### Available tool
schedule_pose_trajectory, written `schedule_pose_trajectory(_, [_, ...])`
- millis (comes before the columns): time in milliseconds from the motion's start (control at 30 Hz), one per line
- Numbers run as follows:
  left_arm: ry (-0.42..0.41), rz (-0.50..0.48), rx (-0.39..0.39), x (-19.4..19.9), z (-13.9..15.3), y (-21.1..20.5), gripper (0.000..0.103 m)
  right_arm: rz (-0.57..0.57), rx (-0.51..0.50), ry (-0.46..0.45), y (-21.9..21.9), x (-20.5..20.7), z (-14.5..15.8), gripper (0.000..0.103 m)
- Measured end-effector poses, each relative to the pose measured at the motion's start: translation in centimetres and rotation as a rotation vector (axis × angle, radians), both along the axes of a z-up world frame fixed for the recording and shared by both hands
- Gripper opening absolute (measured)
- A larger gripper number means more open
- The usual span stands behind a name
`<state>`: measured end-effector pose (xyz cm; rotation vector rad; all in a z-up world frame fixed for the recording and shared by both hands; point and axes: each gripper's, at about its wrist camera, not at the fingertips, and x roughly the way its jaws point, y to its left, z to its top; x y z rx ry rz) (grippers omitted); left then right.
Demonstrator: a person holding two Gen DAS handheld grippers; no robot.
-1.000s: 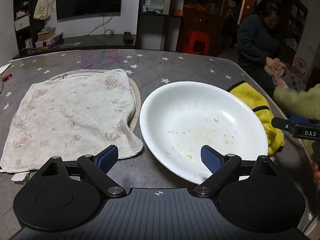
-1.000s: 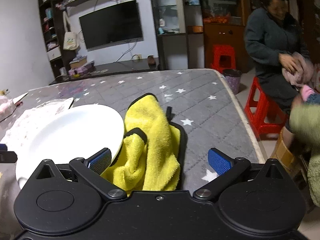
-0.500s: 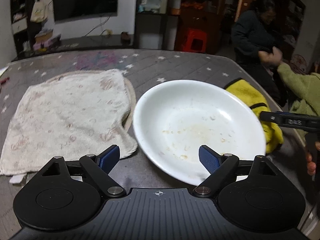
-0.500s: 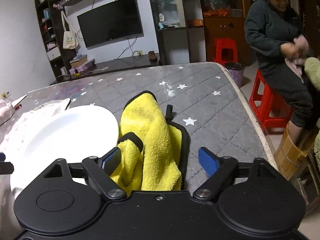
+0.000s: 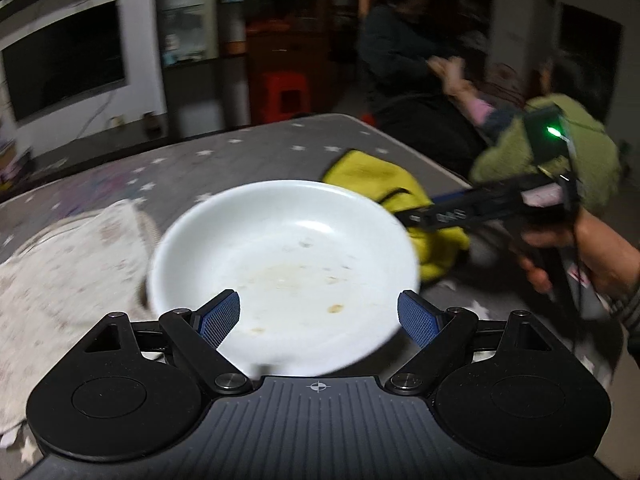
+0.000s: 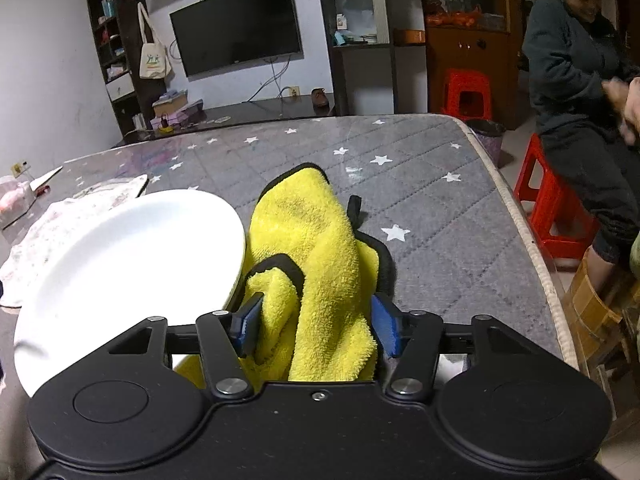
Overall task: Clean bowl
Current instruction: 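Grip the bowl rim with the left tool and tilt it up while the right tool lifts the cloth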
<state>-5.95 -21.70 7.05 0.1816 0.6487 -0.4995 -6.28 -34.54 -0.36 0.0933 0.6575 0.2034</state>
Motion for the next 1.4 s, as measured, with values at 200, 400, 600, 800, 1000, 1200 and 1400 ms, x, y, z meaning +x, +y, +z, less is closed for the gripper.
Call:
schedule_pose_trajectory(200, [-0.007, -0.115, 0.066, 0.1, -1.1, -2.8, 0.075, 0.011, 0.005, 0.005, 0.1, 0.2, -0.3, 0.059])
schedule_pose_trajectory(400, [0.011, -0.185, 0.122, 0.6, -2.5, -4.8, 0.052, 0.027, 0.004, 0.001, 0.1, 0.4, -0.7, 0.059])
schedule_pose_trajectory(600, [0.033, -0.221, 0.158, 1.5, -3.8, -6.2, 0.028, 0.039, -0.009, -0.004, 0.2, 0.4, -0.8, 0.058])
schedule_pose_trajectory(800, [0.028, -0.229, 0.177, 2.2, -5.1, -6.7, 0.026, 0.044, -0.006, -0.009, 0.2, 0.4, -0.9, 0.056])
schedule_pose_trajectory(1000, [0.024, -0.243, 0.168, 2.6, -5.2, -6.6, 0.025, 0.073, 0.01, -0.012, 0.6, -0.4, -0.9, 0.035])
schedule_pose_trajectory(1200, [0.033, -0.271, 0.163, 2.9, -5.1, -5.9, 0.025, 0.125, 0.011, -0.019, 1.2, -2.2, -0.9, 0.032])
schedule_pose_trajectory(1400, [0.047, -0.318, 0.165, 2.9, -5.0, -4.8, 0.025, 0.217, -0.015, -0.035, 2.0, -4.6, -0.7, 0.03])
